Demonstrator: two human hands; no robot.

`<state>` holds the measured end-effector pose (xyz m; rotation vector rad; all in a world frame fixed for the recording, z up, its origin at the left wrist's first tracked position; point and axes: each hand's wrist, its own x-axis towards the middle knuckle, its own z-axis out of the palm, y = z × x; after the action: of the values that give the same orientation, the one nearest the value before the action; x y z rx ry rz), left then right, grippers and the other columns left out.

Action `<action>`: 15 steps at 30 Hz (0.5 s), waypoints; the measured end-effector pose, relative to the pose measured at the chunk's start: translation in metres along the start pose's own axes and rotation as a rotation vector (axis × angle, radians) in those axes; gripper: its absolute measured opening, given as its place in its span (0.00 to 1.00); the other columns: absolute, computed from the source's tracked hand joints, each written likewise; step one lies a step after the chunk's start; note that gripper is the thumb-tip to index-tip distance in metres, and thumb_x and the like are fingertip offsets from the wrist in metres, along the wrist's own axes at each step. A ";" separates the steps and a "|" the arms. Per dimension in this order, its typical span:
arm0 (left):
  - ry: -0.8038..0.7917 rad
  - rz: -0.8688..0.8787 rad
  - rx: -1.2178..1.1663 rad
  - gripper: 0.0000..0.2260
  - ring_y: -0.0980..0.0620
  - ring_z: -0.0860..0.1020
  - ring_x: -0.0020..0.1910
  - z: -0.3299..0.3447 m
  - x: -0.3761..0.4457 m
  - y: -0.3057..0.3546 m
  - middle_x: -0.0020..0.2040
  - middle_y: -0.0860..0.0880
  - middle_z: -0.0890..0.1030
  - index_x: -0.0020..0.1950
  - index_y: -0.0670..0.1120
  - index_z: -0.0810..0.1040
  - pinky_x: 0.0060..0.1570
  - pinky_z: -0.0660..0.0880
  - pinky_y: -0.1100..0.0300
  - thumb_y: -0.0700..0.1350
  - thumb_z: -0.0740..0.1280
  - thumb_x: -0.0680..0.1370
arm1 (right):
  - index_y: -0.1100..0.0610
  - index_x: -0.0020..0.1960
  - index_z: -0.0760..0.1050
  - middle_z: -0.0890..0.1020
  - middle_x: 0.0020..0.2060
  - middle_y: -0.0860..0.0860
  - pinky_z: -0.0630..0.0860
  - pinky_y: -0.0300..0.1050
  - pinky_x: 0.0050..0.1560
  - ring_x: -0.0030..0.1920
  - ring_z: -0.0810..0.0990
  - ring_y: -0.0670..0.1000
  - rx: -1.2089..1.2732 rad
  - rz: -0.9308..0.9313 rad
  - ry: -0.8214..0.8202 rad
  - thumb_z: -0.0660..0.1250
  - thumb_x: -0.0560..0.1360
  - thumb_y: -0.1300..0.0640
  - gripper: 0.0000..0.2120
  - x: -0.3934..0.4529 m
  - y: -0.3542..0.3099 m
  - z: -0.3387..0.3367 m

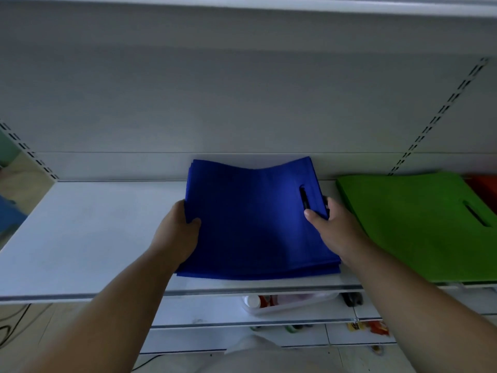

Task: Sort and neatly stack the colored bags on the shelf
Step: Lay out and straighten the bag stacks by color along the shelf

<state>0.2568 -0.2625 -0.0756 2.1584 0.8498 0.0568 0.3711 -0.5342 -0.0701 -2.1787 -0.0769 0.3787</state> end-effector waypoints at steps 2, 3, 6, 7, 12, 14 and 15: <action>0.016 0.032 0.010 0.16 0.46 0.75 0.49 0.000 0.001 -0.007 0.56 0.48 0.77 0.68 0.46 0.68 0.45 0.70 0.53 0.41 0.59 0.81 | 0.51 0.57 0.72 0.81 0.47 0.49 0.81 0.53 0.47 0.45 0.81 0.51 -0.030 -0.028 0.010 0.66 0.77 0.46 0.13 0.002 0.001 0.006; 0.005 0.032 0.024 0.16 0.46 0.75 0.49 0.000 0.002 -0.009 0.57 0.47 0.77 0.68 0.46 0.69 0.45 0.70 0.54 0.41 0.59 0.80 | 0.52 0.57 0.72 0.80 0.47 0.49 0.81 0.53 0.47 0.44 0.81 0.51 -0.047 -0.019 0.006 0.66 0.78 0.46 0.13 0.002 0.002 0.008; -0.052 0.031 0.036 0.17 0.46 0.74 0.51 0.000 0.003 -0.012 0.60 0.45 0.77 0.69 0.46 0.68 0.48 0.70 0.53 0.41 0.59 0.80 | 0.52 0.57 0.71 0.80 0.48 0.52 0.80 0.53 0.47 0.46 0.80 0.53 -0.071 0.038 -0.045 0.64 0.78 0.44 0.14 0.003 0.006 0.011; -0.080 0.024 0.023 0.18 0.46 0.74 0.52 0.000 0.003 -0.011 0.61 0.45 0.77 0.70 0.46 0.67 0.49 0.70 0.53 0.41 0.60 0.80 | 0.52 0.60 0.70 0.80 0.51 0.52 0.80 0.52 0.49 0.48 0.80 0.53 -0.066 0.047 -0.075 0.64 0.77 0.42 0.18 0.002 0.006 0.011; -0.160 0.020 0.001 0.22 0.44 0.76 0.53 -0.005 0.011 -0.010 0.62 0.45 0.76 0.74 0.49 0.59 0.50 0.74 0.48 0.41 0.59 0.81 | 0.44 0.79 0.47 0.62 0.76 0.47 0.65 0.56 0.71 0.73 0.65 0.52 -0.006 0.017 -0.157 0.64 0.77 0.41 0.38 0.007 0.000 0.010; -0.134 0.032 0.018 0.25 0.43 0.76 0.55 -0.008 0.009 -0.014 0.65 0.46 0.75 0.76 0.50 0.56 0.54 0.75 0.47 0.40 0.58 0.81 | 0.43 0.79 0.40 0.53 0.78 0.46 0.57 0.54 0.75 0.77 0.56 0.52 -0.050 -0.002 -0.134 0.64 0.79 0.45 0.39 0.006 0.002 0.008; -0.118 0.050 0.028 0.28 0.42 0.75 0.59 -0.009 0.005 -0.016 0.68 0.48 0.73 0.78 0.51 0.52 0.56 0.74 0.48 0.39 0.58 0.81 | 0.42 0.79 0.39 0.50 0.79 0.45 0.55 0.53 0.75 0.77 0.54 0.51 -0.072 -0.026 -0.132 0.63 0.79 0.46 0.39 0.005 0.005 0.008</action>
<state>0.2489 -0.2467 -0.0818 2.1861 0.7333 -0.0575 0.3735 -0.5299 -0.0800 -2.2193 -0.1949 0.5118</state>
